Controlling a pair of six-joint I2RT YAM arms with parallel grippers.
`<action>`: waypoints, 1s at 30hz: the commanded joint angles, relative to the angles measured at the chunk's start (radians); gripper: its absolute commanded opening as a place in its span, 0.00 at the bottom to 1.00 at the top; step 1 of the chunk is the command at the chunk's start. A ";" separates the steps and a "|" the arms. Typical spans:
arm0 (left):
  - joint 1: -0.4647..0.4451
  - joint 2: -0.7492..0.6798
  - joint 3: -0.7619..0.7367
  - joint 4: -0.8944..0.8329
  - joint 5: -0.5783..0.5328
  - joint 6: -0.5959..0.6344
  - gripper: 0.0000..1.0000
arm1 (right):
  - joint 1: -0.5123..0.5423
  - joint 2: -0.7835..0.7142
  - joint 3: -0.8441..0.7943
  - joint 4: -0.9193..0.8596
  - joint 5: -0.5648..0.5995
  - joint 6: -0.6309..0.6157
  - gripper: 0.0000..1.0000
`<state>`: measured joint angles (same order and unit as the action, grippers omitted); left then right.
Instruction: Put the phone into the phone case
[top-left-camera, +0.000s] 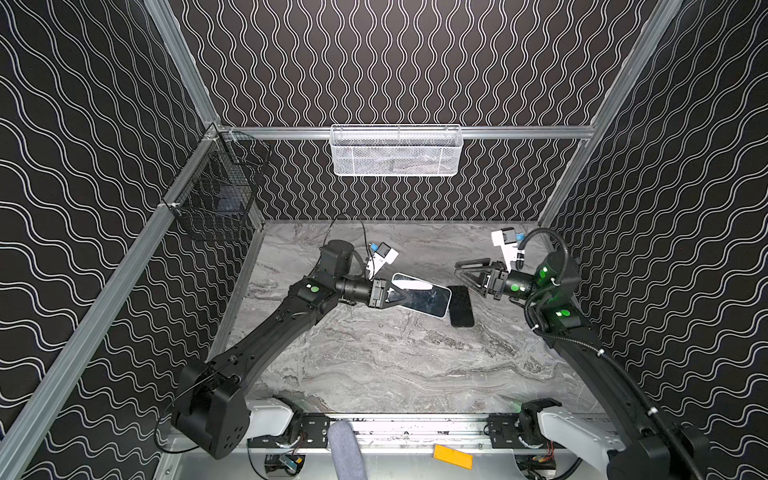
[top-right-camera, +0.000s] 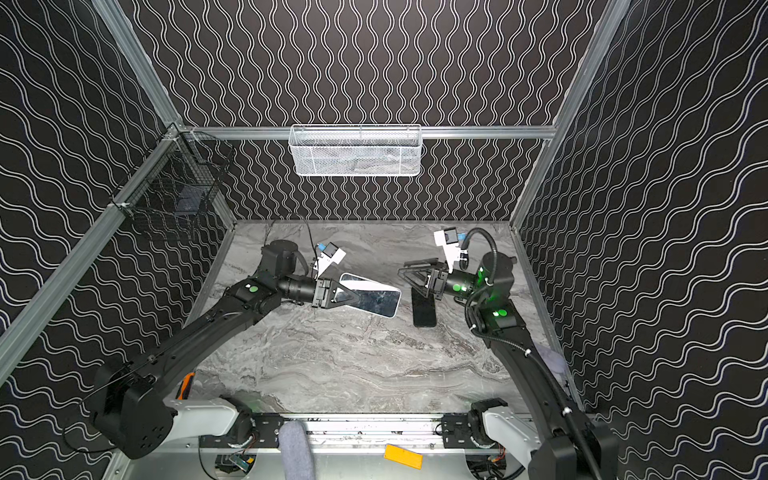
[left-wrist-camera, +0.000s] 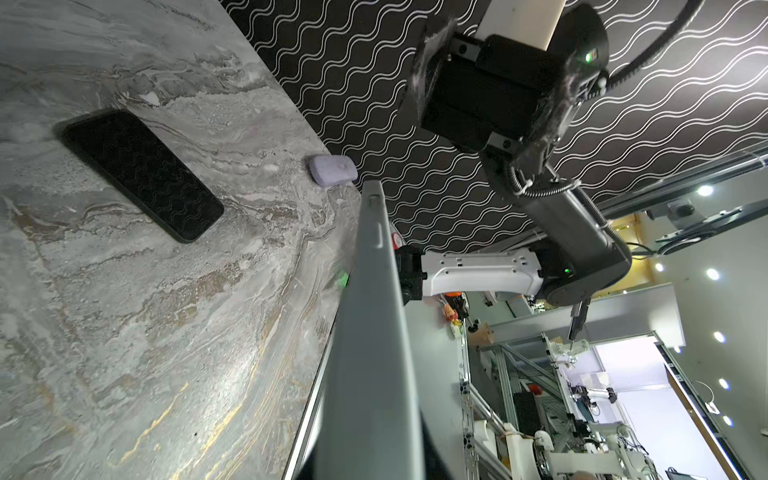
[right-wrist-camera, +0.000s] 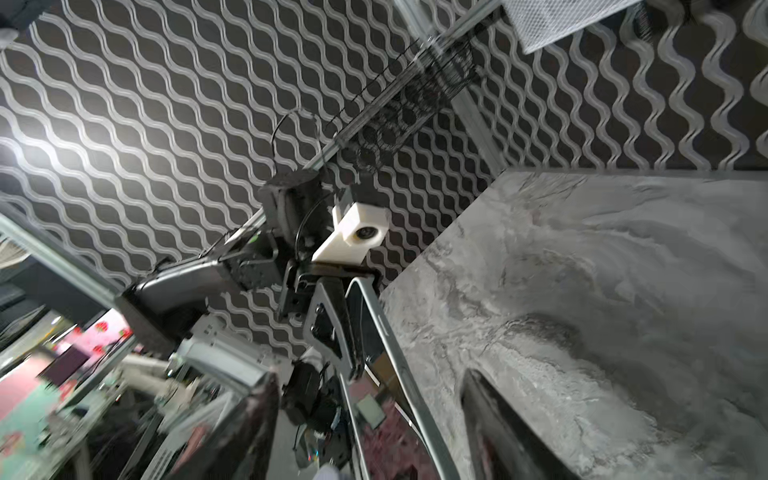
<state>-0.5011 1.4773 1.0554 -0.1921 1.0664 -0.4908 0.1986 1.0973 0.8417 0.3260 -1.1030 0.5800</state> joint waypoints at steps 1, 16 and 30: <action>-0.009 0.006 0.026 -0.043 0.039 0.095 0.00 | 0.018 0.052 0.032 -0.057 -0.156 -0.092 0.73; -0.042 0.048 0.031 0.049 0.057 0.038 0.00 | 0.144 0.228 0.097 -0.173 -0.203 -0.227 0.66; -0.044 0.084 0.008 0.197 0.058 -0.077 0.00 | 0.153 0.254 0.061 -0.030 -0.238 -0.106 0.28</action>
<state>-0.5446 1.5517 1.0611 -0.1192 1.1202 -0.5259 0.3443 1.3468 0.9089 0.2180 -1.3144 0.4343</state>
